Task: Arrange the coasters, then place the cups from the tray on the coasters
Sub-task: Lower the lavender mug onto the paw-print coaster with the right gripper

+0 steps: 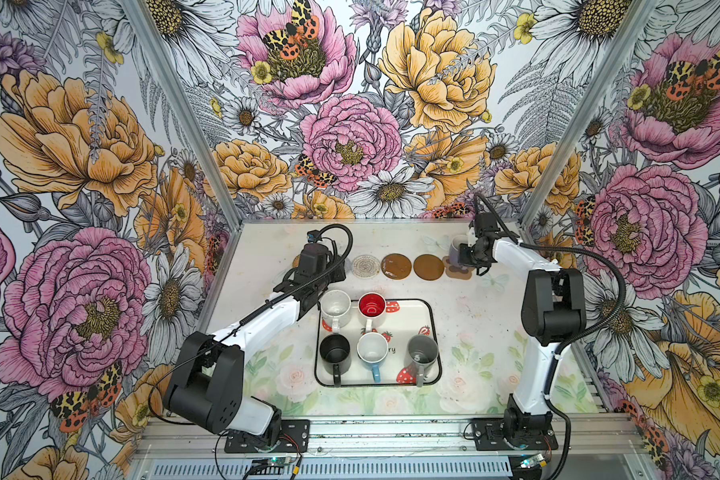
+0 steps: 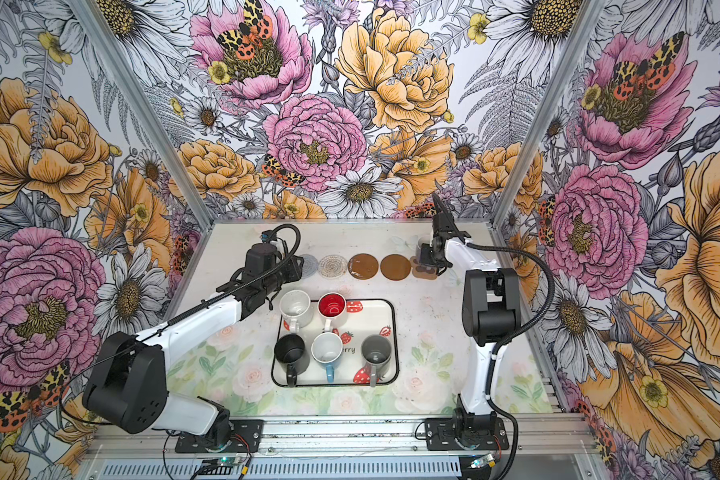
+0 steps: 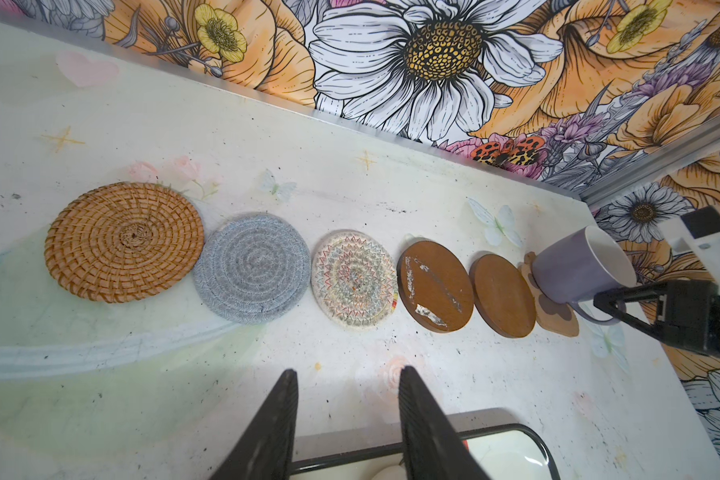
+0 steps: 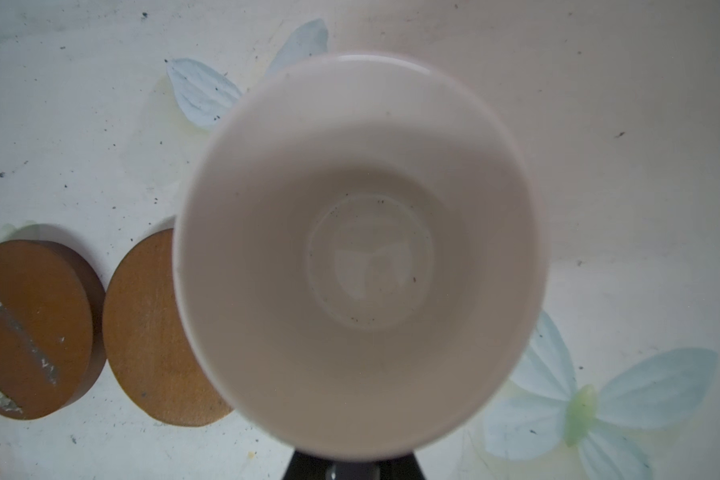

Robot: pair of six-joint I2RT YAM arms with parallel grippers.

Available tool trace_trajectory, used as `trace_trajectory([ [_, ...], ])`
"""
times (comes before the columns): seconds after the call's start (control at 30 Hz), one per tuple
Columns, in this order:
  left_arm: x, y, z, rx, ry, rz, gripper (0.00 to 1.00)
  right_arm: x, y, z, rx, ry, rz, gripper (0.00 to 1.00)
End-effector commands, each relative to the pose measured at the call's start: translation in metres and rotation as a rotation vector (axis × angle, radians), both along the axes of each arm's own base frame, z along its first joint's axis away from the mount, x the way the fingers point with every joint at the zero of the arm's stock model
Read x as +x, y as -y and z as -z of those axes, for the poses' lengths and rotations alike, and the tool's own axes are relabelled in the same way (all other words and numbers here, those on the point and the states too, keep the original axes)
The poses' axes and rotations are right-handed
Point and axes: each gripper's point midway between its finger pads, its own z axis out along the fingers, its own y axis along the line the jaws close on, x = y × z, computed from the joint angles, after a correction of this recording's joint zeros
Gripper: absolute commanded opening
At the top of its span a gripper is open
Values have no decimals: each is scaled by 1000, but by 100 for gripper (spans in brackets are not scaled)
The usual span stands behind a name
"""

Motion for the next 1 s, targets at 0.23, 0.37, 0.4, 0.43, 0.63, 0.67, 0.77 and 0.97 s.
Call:
trace_trajectory([
  [0.23, 7, 3, -8, -33, 20, 0, 42, 30, -2, -23, -10, 116, -12, 0],
  [0.37, 7, 3, -8, -32, 20, 0, 42, 27, -2, -24, -11, 116, -7, 0],
  [0.4, 7, 4, -8, -33, 22, 1, 42, 27, -2, -25, -11, 118, -8, 0],
  [0.43, 7, 4, -8, -34, 21, 2, 42, 26, -2, -26, -12, 119, -8, 0],
  [0.63, 6, 4, -8, -35, 20, 1, 42, 22, -2, -32, -14, 127, -5, 0],
  [0.67, 7, 4, -8, -35, 20, 1, 42, 21, -2, -34, -15, 129, -7, 0],
  [0.77, 7, 4, -7, -35, 20, 1, 42, 19, -2, -37, -20, 134, -5, 0],
  [0.97, 6, 4, -9, -37, 23, 4, 42, 12, -3, -38, -27, 132, -7, 0],
])
